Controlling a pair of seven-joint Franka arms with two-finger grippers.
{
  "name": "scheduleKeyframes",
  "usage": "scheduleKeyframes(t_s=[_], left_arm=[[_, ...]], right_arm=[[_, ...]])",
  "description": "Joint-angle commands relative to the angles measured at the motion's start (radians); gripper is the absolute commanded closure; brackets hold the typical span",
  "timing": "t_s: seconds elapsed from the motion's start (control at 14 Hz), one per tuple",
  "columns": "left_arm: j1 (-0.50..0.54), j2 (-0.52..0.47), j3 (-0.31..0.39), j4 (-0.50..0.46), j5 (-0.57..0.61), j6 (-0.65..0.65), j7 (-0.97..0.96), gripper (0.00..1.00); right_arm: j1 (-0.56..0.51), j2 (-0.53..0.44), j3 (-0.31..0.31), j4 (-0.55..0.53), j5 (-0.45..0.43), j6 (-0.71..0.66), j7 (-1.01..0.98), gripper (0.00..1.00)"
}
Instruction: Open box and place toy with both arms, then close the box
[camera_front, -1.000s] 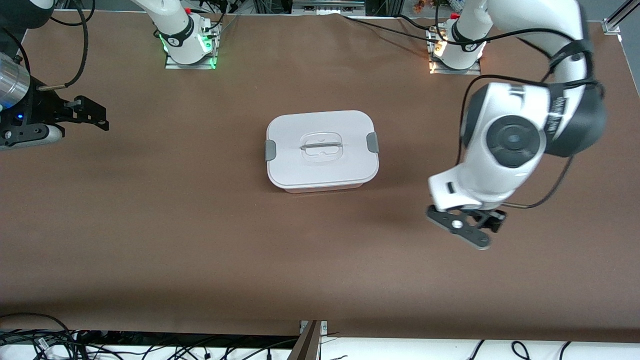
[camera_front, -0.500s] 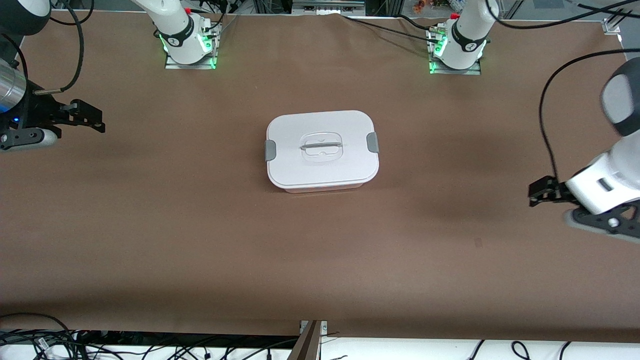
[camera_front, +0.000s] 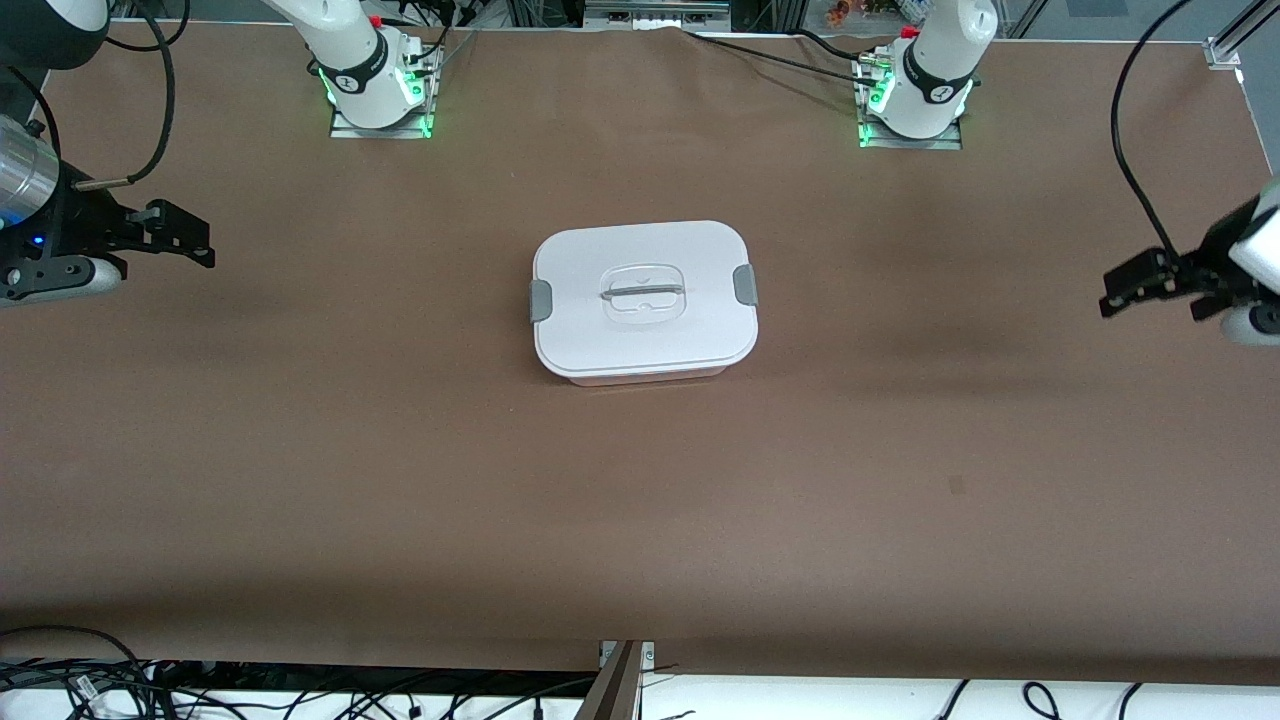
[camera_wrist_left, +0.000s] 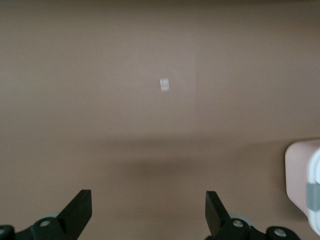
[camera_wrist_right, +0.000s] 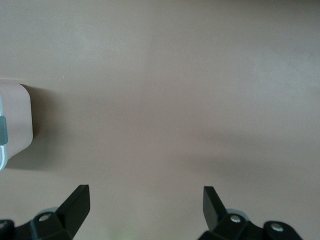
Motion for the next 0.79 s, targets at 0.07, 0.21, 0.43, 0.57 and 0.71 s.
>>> scheduleKeyframes(t_s=[0.07, 0.21, 0.43, 0.57, 0.71], left_arm=[[0.022, -0.016, -0.029, -0.048, -0.019, -0.025, -0.030, 0.00], [0.022, 0.016, -0.027, -0.027, -0.019, -0.036, -0.029, 0.00], [0.019, 0.019, -0.027, -0.017, -0.020, -0.038, -0.026, 0.00], [0.022, 0.019, -0.027, -0.016, -0.020, -0.038, -0.026, 0.00], [0.024, 0.019, -0.024, -0.016, -0.020, -0.038, -0.026, 0.00]], right_arm=[[0.000, -0.006, 0.003, -0.002, -0.008, 0.002, 0.002, 0.00], [0.000, -0.006, 0.003, -0.002, -0.010, 0.002, 0.002, 0.00], [0.000, -0.006, 0.001, -0.001, -0.011, 0.006, 0.004, 0.00], [0.000, -0.006, 0.001, 0.000, -0.011, 0.006, 0.005, 0.00], [0.000, -0.006, 0.003, 0.001, -0.011, 0.015, 0.010, 0.00]])
